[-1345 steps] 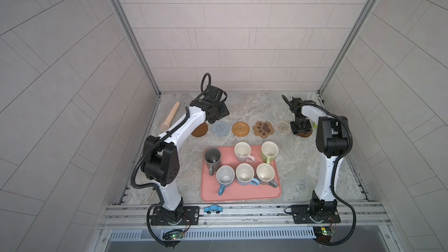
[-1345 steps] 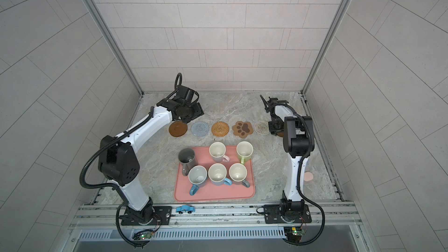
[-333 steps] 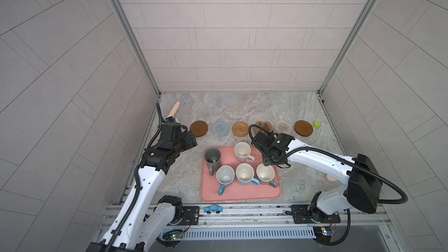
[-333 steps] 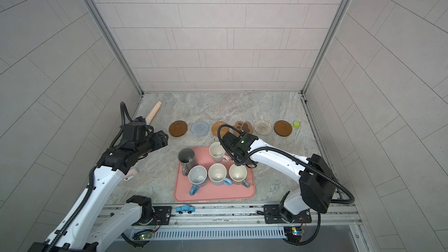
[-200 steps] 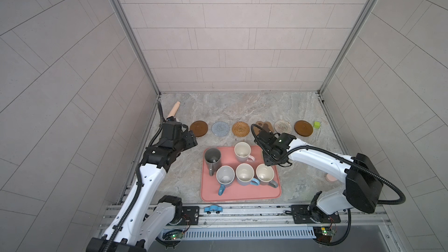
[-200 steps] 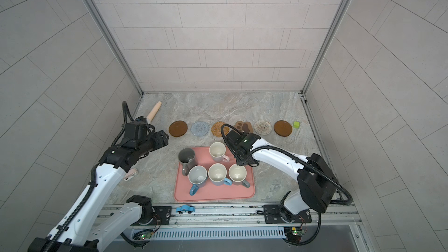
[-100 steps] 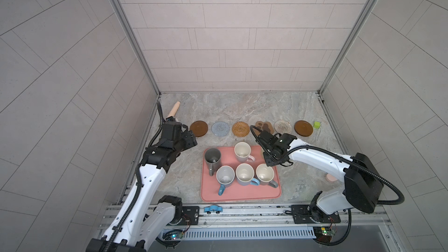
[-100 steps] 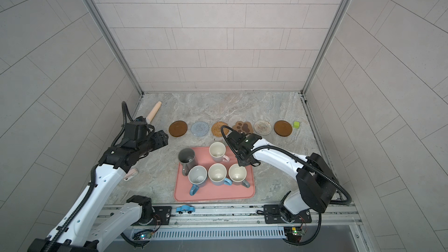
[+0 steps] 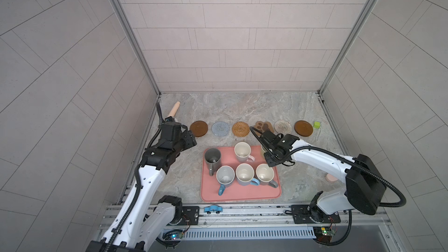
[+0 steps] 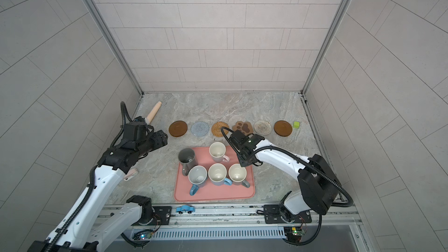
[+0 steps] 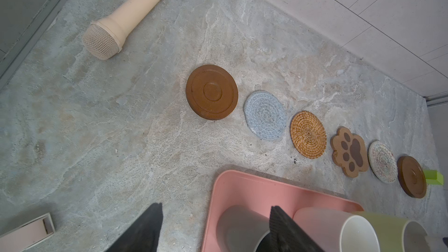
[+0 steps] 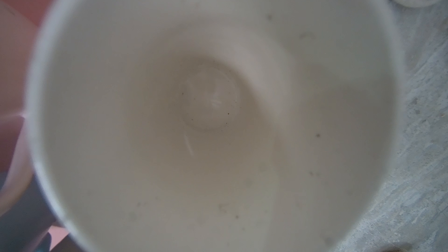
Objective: Place cups on coasters
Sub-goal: Pick up the cup from the tray.
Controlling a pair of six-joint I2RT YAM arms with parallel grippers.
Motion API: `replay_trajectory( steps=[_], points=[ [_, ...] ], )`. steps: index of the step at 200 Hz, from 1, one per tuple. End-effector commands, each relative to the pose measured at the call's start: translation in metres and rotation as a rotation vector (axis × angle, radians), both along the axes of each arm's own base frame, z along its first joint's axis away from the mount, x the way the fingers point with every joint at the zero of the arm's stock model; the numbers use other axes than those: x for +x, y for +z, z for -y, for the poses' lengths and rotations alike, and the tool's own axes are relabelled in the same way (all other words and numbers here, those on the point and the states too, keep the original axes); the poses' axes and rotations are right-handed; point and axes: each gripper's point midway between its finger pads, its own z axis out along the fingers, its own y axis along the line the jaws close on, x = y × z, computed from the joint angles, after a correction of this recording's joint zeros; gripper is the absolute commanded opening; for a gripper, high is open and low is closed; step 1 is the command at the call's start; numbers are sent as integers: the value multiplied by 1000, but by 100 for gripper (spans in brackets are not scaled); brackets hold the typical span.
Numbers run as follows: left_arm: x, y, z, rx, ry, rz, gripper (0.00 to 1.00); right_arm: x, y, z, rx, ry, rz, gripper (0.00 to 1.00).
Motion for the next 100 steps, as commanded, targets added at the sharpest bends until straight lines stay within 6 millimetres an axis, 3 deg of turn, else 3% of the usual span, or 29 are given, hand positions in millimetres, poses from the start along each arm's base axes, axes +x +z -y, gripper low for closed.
replay_trajectory(
  steps=[1,100],
  points=[
    [-2,-1,-5,9,27,2,77,5,5,2,-2,23,35,15],
    [-2,-2,-6,12,29,4,77,13,25,3,14,64,102,5]
  ],
)
